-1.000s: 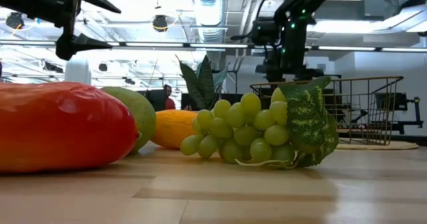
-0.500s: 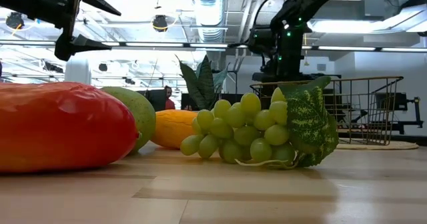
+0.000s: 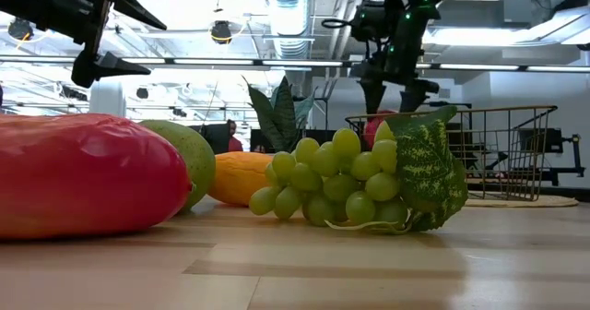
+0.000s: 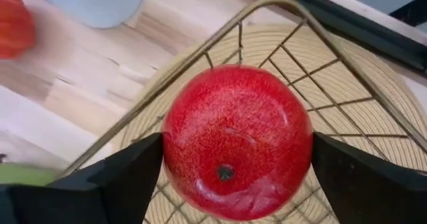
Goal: Build produce basket
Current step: Put the red apple into the wire basket, then put the top green pear into the wire basket
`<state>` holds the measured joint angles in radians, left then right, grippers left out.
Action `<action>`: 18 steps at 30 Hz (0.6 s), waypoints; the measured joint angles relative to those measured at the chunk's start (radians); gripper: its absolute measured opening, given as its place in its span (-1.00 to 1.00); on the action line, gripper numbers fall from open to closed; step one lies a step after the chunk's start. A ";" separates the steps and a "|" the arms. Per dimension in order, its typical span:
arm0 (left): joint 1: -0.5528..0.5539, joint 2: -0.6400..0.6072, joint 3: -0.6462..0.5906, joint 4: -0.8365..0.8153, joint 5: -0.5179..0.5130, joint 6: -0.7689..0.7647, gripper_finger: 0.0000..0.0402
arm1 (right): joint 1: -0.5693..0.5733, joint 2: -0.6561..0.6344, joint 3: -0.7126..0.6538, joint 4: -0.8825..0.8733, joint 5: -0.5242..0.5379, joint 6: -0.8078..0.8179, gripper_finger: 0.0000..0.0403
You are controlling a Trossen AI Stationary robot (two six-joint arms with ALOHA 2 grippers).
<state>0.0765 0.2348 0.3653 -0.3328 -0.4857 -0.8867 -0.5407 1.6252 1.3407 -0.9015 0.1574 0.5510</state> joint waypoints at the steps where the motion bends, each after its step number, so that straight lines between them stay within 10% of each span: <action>1: 0.000 0.000 0.000 0.000 0.000 0.000 0.91 | -0.003 0.004 0.000 -0.010 0.000 -0.001 0.96; 18: 0.000 0.000 0.000 -0.004 0.007 -0.001 0.91 | 0.034 -0.011 0.027 -0.032 -0.100 -0.014 0.96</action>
<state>0.0763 0.2348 0.3653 -0.3372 -0.4789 -0.8875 -0.5062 1.6145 1.3676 -0.9334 0.0571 0.5369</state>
